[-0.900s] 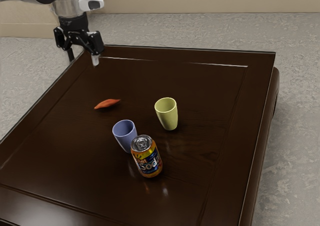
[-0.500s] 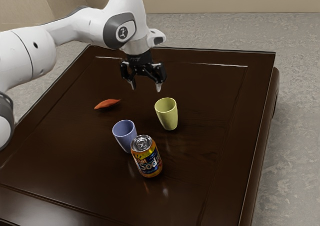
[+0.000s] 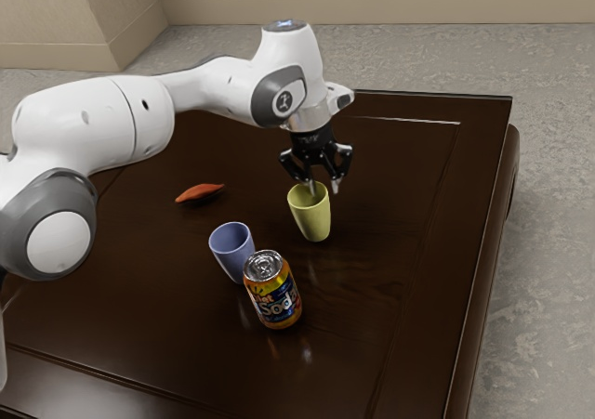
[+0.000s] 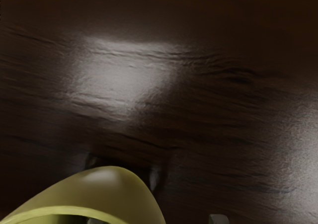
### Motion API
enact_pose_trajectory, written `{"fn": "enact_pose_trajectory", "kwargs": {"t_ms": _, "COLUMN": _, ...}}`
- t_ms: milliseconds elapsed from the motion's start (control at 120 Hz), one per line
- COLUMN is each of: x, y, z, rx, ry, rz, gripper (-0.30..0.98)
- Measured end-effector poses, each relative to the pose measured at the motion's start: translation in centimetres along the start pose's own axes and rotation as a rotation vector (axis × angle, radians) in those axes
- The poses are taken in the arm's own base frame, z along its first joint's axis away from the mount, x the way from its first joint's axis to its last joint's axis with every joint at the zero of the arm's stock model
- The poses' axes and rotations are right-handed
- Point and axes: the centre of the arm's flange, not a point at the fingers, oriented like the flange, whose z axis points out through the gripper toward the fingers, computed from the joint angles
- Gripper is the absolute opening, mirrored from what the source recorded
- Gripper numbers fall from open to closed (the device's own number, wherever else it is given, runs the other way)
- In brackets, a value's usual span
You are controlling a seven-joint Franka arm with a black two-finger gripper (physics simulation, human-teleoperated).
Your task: Place the right cup onto the left cup
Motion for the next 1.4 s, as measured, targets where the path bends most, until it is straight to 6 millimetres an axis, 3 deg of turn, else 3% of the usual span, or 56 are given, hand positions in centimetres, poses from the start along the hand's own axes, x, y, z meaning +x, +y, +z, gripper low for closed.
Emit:
{"fn": "enact_pose_trajectory", "kwargs": {"t_ms": 292, "x": -0.2, "y": -0.7, "z": 2.6, "rx": -0.011, "ry": -0.027, "rz": -0.096, "gripper": -0.01}}
{"fn": "enact_pose_trajectory", "kwargs": {"t_ms": 467, "x": 0.0, "y": -1.1, "z": 2.0, "rx": -0.023, "ry": -0.018, "rz": -0.136, "gripper": -0.06}}
{"fn": "enact_pose_trajectory", "kwargs": {"t_ms": 533, "x": 0.0, "y": -1.3, "z": 0.6, "rx": -0.029, "ry": -0.003, "rz": -0.147, "gripper": -0.07}}
{"fn": "enact_pose_trajectory", "kwargs": {"t_ms": 617, "x": -0.6, "y": -2.3, "z": -3.0, "rx": -0.037, "ry": 0.027, "rz": -0.162, "gripper": -0.08}}
{"fn": "enact_pose_trajectory", "kwargs": {"t_ms": 750, "x": -4.0, "y": -7.6, "z": -9.4, "rx": 0.009, "ry": 0.062, "rz": -0.208, "gripper": -0.09}}
{"fn": "enact_pose_trajectory", "kwargs": {"t_ms": 792, "x": -4.8, "y": -9.7, "z": -10.2, "rx": 0.035, "ry": 0.059, "rz": -0.232, "gripper": -0.09}}
{"fn": "enact_pose_trajectory", "kwargs": {"t_ms": 867, "x": -5.3, "y": -12.4, "z": -10.2, "rx": 0.074, "ry": 0.038, "rz": -0.273, "gripper": -0.09}}
{"fn": "enact_pose_trajectory", "kwargs": {"t_ms": 925, "x": -5.1, "y": -13.2, "z": -9.4, "rx": 0.096, "ry": 0.019, "rz": -0.292, "gripper": -0.09}}
{"fn": "enact_pose_trajectory", "kwargs": {"t_ms": 1400, "x": -8.9, "y": -11.8, "z": -7.2, "rx": 0.105, "ry": -0.066, "rz": -0.309, "gripper": -0.10}}
